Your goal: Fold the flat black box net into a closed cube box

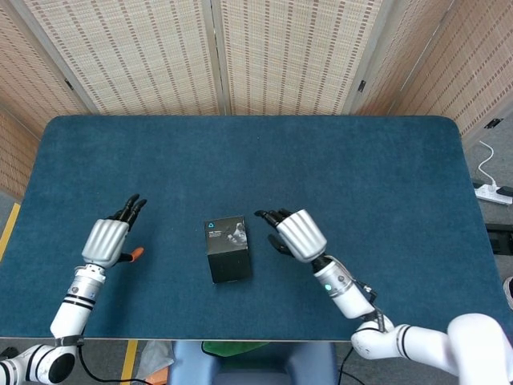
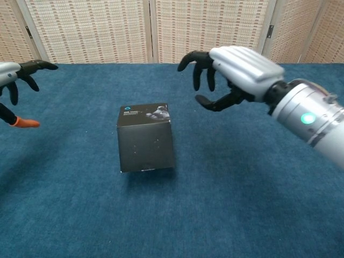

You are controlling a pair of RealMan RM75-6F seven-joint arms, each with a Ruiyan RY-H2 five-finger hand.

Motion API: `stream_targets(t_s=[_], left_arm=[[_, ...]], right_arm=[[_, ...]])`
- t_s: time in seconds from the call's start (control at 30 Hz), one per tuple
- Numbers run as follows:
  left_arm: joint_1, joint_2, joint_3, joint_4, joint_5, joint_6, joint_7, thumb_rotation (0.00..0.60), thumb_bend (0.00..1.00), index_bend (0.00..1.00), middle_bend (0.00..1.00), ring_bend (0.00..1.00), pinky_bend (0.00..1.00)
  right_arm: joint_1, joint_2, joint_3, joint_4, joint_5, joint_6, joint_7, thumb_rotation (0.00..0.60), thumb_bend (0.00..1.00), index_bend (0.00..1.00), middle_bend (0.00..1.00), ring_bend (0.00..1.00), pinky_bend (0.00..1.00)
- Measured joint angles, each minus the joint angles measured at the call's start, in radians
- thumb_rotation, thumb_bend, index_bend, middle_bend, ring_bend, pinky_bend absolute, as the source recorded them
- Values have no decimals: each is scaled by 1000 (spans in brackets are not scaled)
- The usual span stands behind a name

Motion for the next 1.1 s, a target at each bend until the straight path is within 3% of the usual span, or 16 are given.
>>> stream_targets(t_s=[0.07, 0.27, 0.53, 0.9, 1.1], left_arm=[[22, 4, -1, 16, -1, 35, 17, 600, 208, 5, 94, 259, 422], [93, 41, 8, 25, 0, 113, 29, 600, 208, 23, 97, 211, 333], [204, 83, 51, -10, 61, 257, 26, 600, 208, 31, 97, 176, 269], [322, 129, 121, -93, 179, 368, 16, 600, 208, 31, 97, 160, 225], [339, 136, 126, -110, 200, 362, 18, 600, 208, 31, 96, 149, 195]], right_arm=[[-31, 65, -4, -63, 23, 3, -16, 600, 404, 251, 356, 274, 623], [-149, 290, -32, -259, 106, 19, -53, 600, 409, 175, 246, 69, 433], [-347, 525, -120, -407, 146, 110, -49, 600, 416, 37, 123, 0, 254], [-529, 557, -172, -356, 57, 317, 10, 600, 416, 21, 105, 0, 209], [-589, 551, -175, -326, 39, 348, 68, 600, 416, 5, 90, 0, 209]])
